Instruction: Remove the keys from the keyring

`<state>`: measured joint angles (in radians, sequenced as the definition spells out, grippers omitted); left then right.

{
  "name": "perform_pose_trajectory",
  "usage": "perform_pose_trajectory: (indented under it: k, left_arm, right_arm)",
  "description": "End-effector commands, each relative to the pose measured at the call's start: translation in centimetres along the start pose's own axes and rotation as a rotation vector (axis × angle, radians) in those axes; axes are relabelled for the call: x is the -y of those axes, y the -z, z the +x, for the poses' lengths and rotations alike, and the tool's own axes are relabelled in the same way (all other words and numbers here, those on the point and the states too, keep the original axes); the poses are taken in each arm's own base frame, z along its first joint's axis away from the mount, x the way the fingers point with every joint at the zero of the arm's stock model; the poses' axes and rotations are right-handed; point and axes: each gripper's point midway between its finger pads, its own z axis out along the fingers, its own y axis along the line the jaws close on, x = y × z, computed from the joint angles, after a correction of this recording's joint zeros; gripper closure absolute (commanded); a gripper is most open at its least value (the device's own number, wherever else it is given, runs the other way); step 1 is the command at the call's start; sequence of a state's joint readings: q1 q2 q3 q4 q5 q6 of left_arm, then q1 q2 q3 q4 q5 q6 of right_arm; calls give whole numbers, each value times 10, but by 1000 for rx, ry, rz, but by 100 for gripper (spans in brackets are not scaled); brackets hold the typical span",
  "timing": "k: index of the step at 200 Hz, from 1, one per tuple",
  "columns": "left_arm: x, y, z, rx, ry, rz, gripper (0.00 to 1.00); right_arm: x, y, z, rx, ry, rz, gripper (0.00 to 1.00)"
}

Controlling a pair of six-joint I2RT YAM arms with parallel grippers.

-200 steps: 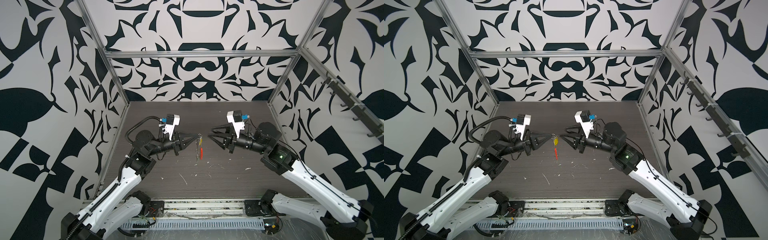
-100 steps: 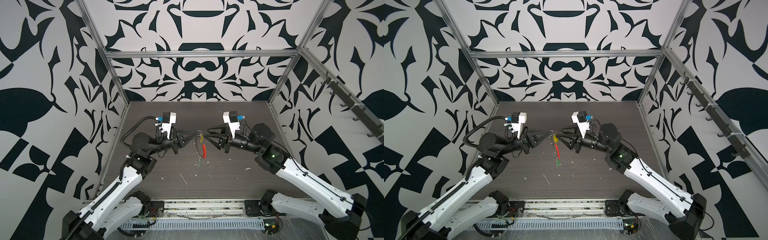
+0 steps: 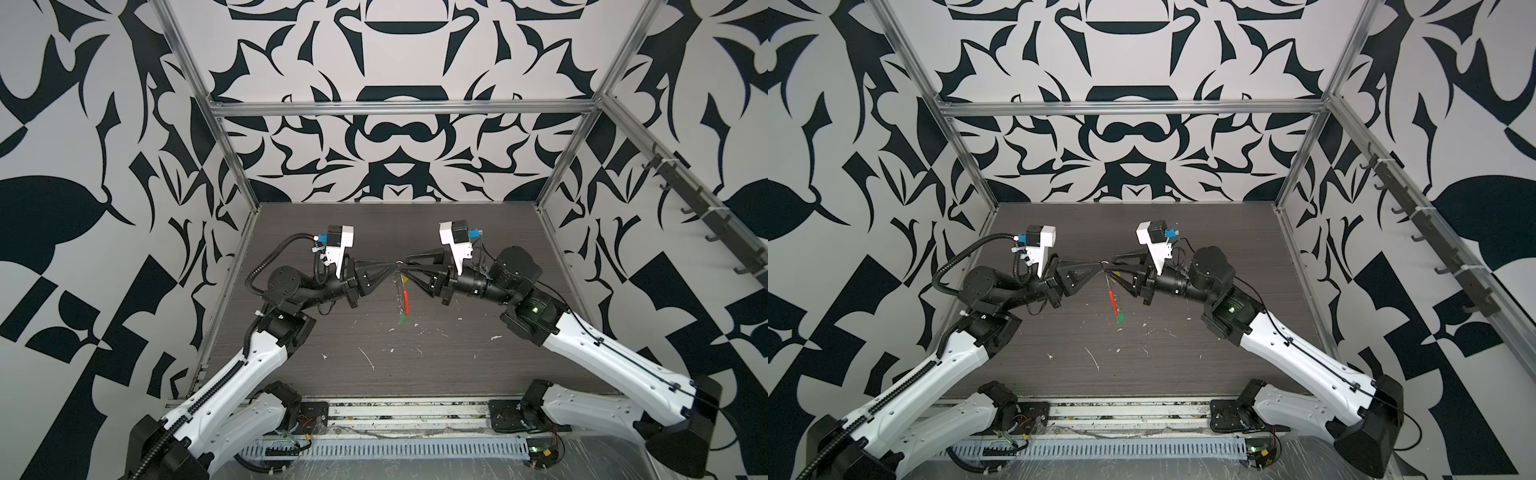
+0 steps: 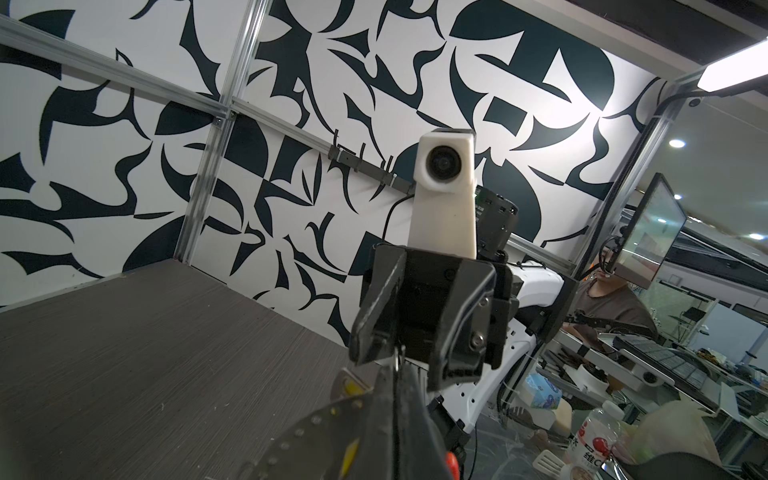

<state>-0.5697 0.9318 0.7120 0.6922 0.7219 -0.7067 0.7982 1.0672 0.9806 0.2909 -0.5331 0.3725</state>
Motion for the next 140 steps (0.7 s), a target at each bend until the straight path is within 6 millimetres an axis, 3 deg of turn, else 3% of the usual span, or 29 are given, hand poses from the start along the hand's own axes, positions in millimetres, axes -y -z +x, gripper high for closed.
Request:
perform_pose_trajectory:
  k: [1,76,109,129,140]
  left_arm:
    - [10,2,-7,28,-36,28,100]
    - [10,1,-8,25,-33,27,100]
    - [8,0,-8,6,-2,6,100]
    - [7,2,-4,-22,13,-13,67]
    - [8,2,-2,-43,15,-18,61]
  right_arm:
    - [-20,2,-23,55,32,-69,69]
    - [-22,4,-18,27,27,-76,100]
    - [-20,7,-16,7,37,-47,100]
    - [-20,11,-13,-26,50,-25,100]
    - [-19,12,-11,-50,55,-11,100]
